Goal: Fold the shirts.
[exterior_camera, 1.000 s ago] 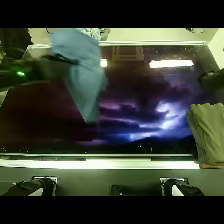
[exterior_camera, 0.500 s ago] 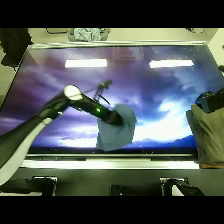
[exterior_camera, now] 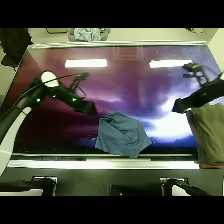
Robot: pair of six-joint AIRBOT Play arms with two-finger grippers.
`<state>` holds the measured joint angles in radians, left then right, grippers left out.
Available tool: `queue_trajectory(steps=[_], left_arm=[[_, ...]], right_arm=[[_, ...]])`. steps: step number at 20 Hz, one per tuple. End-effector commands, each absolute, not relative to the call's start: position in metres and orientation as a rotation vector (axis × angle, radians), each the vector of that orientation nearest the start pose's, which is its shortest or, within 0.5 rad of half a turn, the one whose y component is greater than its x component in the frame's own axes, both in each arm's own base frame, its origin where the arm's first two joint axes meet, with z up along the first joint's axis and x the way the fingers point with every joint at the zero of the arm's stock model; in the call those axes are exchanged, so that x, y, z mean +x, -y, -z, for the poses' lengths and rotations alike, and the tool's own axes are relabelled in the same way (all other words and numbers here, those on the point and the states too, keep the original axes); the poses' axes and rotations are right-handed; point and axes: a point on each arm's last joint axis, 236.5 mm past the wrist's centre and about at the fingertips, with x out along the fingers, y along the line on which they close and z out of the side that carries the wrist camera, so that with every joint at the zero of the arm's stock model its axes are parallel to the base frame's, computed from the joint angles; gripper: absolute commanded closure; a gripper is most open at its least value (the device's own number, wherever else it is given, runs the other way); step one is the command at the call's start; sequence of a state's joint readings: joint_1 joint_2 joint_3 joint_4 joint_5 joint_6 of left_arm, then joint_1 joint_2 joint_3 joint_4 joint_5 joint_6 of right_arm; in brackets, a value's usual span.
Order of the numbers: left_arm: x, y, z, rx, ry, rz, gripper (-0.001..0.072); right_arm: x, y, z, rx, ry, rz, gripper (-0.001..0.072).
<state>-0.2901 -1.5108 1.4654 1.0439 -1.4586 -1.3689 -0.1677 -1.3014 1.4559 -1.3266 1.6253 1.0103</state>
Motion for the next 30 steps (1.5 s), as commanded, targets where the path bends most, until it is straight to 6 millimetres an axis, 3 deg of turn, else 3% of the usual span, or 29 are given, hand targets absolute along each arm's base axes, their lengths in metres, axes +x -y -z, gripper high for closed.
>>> queue_trajectory(steps=[1,4,6,8,10,12,15,16,17,18,21,22,23,24,26,27,28,29,30], left_arm=[[0.306,0.172,0.014,-0.123,-1.639,0.611,0.0041],[0.255,0.213,0.063,-0.233,-1.709,0.701,0.0051],[0.237,0.231,0.086,-0.235,-1.711,0.697,0.0051],[0.226,0.247,0.097,-0.202,-1.715,0.715,0.0052],[0.224,0.258,0.102,-0.176,-1.697,0.725,0.0129],[0.234,0.265,0.104,-0.211,-1.660,0.683,0.0131],[0.244,0.273,0.105,-0.257,-1.622,0.652,0.0218],[0.245,0.275,0.107,-0.271,-1.627,0.633,0.0344],[0.244,0.276,0.109,-0.270,-1.630,0.636,0.0557],[0.243,0.276,0.108,-0.269,-1.631,0.637,0.0671],[0.246,0.277,0.102,-0.268,-1.611,0.645,0.0673],[0.247,0.277,0.099,-0.266,-1.602,0.651,0.0673],[0.248,0.277,0.096,-0.261,-1.590,0.661,0.0673],[0.250,0.277,0.091,-0.251,-1.573,0.671,0.0674],[0.261,0.274,0.073,-0.181,-1.512,0.693,0.0675],[0.272,0.270,0.054,-0.119,-1.455,0.706,0.0675],[0.287,0.264,0.029,-0.052,-1.382,0.700,0.0676],[0.306,0.258,-0.005,0.012,-1.286,0.682,0.0676],[0.328,0.250,-0.054,0.071,-1.155,0.657,0.0676]], right_arm=[[0.321,-0.029,-0.021,-0.060,-1.493,-0.647,0.0024],[0.279,-0.039,0.027,0.018,-1.621,-0.692,0.0024],[0.259,-0.042,0.044,0.038,-1.673,-0.717,0.0023],[0.250,-0.044,0.054,0.050,-1.693,-0.719,0.0017],[0.249,-0.046,0.061,0.065,-1.685,-0.711,-0.0001],[0.253,-0.055,0.069,0.108,-1.651,-0.705,-0.0001],[0.251,-0.069,0.084,0.106,-1.631,-0.708,-0.0002],[0.251,-0.075,0.089,0.089,-1.623,-0.711,-0.0002],[0.253,-0.082,0.094,0.072,-1.606,-0.711,-0.0001],[0.254,-0.088,0.099,0.064,-1.597,-0.709,0.0000],[0.249,-0.108,0.109,0.067,-1.621,-0.738,0.0028],[0.248,-0.115,0.111,0.076,-1.628,-0.749,0.0124],[0.249,-0.119,0.111,0.079,-1.621,-0.753,0.0436],[0.254,-0.119,0.111,0.083,-1.606,-0.737,0.0660],[0.265,-0.119,0.097,0.053,-1.572,-0.756,0.0672],[0.277,-0.119,0.079,0.014,-1.518,-0.769,0.0672],[0.294,-0.118,0.055,-0.035,-1.436,-0.774,0.0672],[0.317,-0.116,0.018,-0.103,-1.316,-0.766,0.0672],[0.340,-0.115,-0.031,-0.179,-1.164,-0.755,0.0672]])
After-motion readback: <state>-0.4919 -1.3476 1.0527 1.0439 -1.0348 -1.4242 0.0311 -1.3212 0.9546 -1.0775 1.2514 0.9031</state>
